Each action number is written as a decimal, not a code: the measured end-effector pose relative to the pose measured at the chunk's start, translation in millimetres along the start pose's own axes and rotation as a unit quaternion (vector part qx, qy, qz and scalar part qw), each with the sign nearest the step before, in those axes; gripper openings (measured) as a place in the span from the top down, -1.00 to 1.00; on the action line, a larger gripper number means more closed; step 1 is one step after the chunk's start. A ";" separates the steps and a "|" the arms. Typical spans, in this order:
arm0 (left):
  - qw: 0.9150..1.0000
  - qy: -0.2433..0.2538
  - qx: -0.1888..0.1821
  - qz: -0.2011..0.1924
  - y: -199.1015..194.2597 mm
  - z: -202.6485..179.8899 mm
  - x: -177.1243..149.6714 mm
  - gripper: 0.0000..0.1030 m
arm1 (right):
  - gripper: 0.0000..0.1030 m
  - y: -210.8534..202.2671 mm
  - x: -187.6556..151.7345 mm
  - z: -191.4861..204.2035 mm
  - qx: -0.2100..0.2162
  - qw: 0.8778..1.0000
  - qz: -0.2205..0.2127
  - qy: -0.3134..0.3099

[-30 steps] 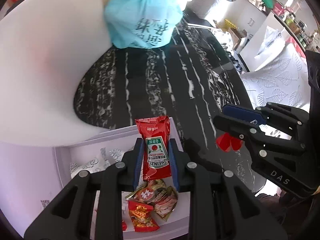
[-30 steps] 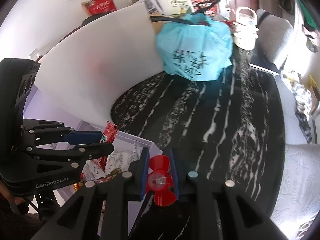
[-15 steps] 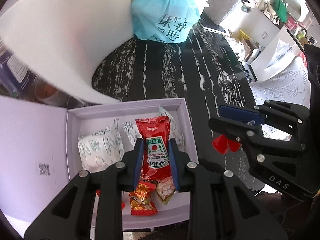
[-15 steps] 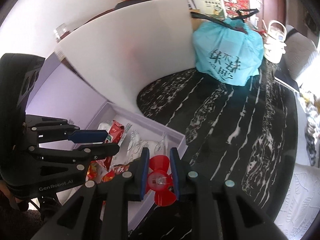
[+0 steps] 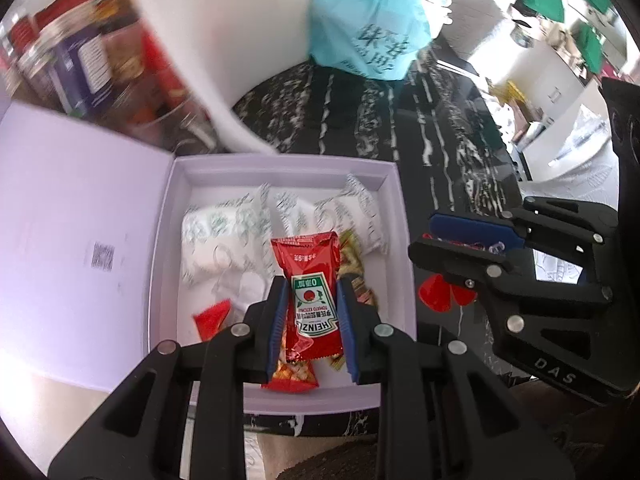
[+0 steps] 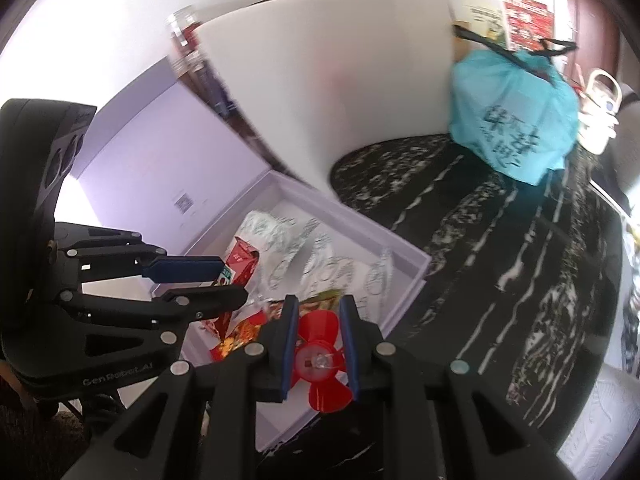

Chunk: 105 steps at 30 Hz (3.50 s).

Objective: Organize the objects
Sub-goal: 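Lower the flower toy and ketchup sachet into the lavender box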

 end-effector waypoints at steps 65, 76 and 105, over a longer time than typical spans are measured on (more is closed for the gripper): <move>0.983 -0.145 0.115 0.019 49.1 83.6 -56.5 0.55 | 0.61 112.3 7.5 59.4 0.148 0.976 0.034 -0.156; 0.983 -0.138 0.117 0.022 70.1 87.7 -52.3 0.54 | 0.61 131.5 7.8 51.8 0.140 0.977 0.038 -0.155; 0.977 -0.156 0.144 0.022 56.5 93.1 -35.8 0.42 | 0.60 120.8 16.4 50.0 0.122 0.980 0.057 -0.145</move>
Point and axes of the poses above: each gripper's, at about its wrist camera, not at the fingertips, and y roughly the way its jaws point, z to its left, x to its top, the point moved 1 cm from there along y, roughly the way its jaws point, and after that the axes turned 13 degrees about -z, right-handed, at the moved point
